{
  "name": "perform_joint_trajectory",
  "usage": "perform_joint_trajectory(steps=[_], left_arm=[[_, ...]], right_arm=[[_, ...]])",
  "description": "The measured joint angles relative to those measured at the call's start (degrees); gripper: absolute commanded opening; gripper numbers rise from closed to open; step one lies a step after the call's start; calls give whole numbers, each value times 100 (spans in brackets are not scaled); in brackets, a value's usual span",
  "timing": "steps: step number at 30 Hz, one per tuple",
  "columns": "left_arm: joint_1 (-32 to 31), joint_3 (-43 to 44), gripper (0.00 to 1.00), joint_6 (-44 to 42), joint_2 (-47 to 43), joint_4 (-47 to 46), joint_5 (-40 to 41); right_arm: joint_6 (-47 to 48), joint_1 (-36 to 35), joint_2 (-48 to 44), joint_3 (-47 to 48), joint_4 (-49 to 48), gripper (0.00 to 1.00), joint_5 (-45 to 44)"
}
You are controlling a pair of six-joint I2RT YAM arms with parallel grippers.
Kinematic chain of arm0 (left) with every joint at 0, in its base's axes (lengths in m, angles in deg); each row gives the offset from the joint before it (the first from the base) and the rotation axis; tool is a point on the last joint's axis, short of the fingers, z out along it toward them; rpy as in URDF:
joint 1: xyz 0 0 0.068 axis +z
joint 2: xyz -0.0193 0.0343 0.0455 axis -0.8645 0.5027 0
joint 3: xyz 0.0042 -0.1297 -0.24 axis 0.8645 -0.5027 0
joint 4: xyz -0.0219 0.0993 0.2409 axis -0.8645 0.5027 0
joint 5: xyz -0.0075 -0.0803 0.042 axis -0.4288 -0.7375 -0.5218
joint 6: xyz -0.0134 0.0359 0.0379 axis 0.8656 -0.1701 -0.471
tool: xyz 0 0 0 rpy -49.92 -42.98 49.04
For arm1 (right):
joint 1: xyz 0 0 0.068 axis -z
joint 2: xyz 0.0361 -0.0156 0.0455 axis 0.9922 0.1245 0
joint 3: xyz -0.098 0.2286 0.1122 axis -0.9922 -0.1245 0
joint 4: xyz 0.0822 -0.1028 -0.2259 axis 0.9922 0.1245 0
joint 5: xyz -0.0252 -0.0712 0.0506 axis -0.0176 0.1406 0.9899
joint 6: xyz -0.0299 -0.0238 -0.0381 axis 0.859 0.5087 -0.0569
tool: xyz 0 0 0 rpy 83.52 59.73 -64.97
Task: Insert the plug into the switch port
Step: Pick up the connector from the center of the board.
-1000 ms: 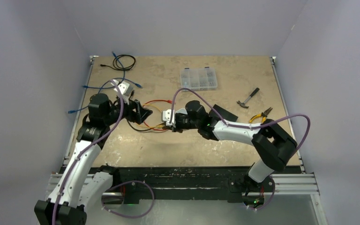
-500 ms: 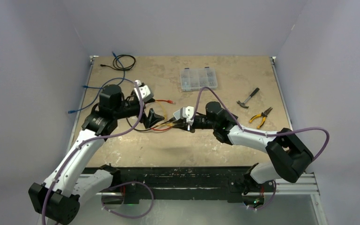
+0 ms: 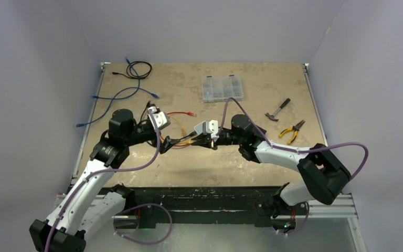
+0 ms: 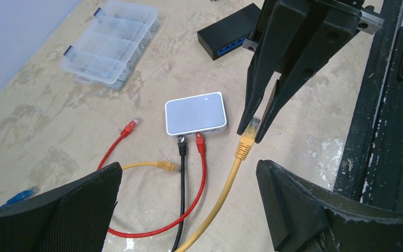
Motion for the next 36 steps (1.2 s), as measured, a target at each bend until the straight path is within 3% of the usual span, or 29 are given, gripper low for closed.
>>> perform_joint_trajectory(steps=[8,10,18,26,36], left_arm=[[-295,-826,98,-566,-1071,-162,208],[-396,-951,94,-684,-1143,-162,173],[-938,-1014,77,-1102,-352,-151,236],[-1248,-1335,55,-1204,-345,-470,295],[-1279,-1458,52,-1040,-332,-734,31]], right_arm=[[-50,0,0,-59,-140,0,133],[-57,0,2,-59,-168,0,155],[-57,0,133,-59,-210,0,267],[-61,0,262,-57,-208,0,442],[-57,0,317,-57,-197,0,804]])
